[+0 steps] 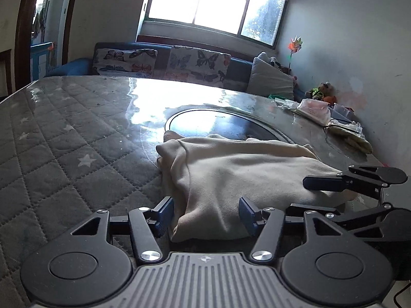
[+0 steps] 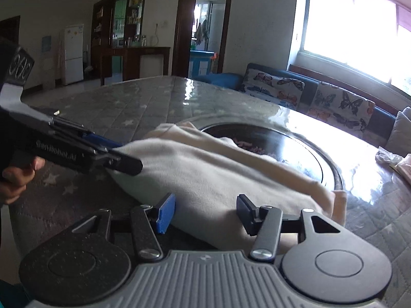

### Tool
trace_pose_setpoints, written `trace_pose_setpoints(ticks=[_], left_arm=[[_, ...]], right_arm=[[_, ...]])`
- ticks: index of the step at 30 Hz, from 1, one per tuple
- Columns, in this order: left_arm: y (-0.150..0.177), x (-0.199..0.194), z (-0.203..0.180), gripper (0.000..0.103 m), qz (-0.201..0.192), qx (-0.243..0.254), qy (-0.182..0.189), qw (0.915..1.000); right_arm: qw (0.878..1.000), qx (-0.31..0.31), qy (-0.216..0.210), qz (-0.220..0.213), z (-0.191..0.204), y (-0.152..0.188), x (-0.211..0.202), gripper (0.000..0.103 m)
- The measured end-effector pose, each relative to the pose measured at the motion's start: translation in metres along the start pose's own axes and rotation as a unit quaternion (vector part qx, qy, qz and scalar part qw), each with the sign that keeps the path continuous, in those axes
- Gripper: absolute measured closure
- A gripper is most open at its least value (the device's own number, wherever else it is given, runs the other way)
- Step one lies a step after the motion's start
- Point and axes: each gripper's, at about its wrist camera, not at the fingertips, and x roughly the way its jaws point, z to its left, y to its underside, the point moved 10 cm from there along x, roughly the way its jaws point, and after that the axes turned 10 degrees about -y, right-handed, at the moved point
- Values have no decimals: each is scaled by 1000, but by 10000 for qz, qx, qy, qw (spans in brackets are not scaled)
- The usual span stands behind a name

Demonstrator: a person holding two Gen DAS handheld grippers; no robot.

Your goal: Fold clothes

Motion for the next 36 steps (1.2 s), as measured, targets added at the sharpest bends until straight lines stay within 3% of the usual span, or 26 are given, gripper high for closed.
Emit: trace_pose_setpoints(ticks=[3, 5, 8, 13, 21, 29, 31, 36], left_arm=[[-6, -6, 4, 36, -53, -82, -39, 9999], [-11, -10, 8, 25, -80, -192, -72, 9998], [-19, -13, 16, 17, -100, -369, -167, 9991], [-23, -14, 29, 4, -47, -560, -346, 9978], [-28, -7, 52, 0, 193, -891, -531, 9944], [-37, 2, 64, 0, 429, -1402, -297, 9887], [-38, 5, 64, 0, 502, -1503, -214, 9871], [-38, 10, 63, 0, 642, -1646, -65, 9843]], right_arm=[[10000, 32, 3, -46, 1, -4, -5, 42], [10000, 28, -3, -72, 2, -7, -7, 38], [10000, -24, -63, -72, 8, -12, -6, 31], [9996, -203, -216, -34, 22, -18, -4, 30], [9947, -850, -586, 40, 64, -36, 13, 30], [9883, -1339, -648, 328, 94, -41, 43, 40], [9865, -1463, -597, 432, 98, -39, 51, 49], [9854, -1547, -502, 510, 101, -37, 57, 57]])
